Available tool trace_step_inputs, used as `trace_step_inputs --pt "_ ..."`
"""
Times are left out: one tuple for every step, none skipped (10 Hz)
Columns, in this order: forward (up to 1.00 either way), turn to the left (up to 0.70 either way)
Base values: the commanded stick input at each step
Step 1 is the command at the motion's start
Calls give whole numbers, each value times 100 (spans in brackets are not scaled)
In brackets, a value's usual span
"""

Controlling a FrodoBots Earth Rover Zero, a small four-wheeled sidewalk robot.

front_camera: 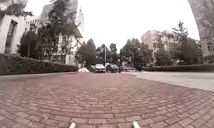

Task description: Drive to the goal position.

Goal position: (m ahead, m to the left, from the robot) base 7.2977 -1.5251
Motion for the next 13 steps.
trace_step_inputs --pt "70 0" --pt "70 0" --pt "70 0" --pt "70 0" --pt "70 0" --pt "70 0" --pt "70 0" --pt "70 0" --pt "70 0" --pt "70 0" --pt "70 -6" --pt "70 -14" --pt "70 -14"
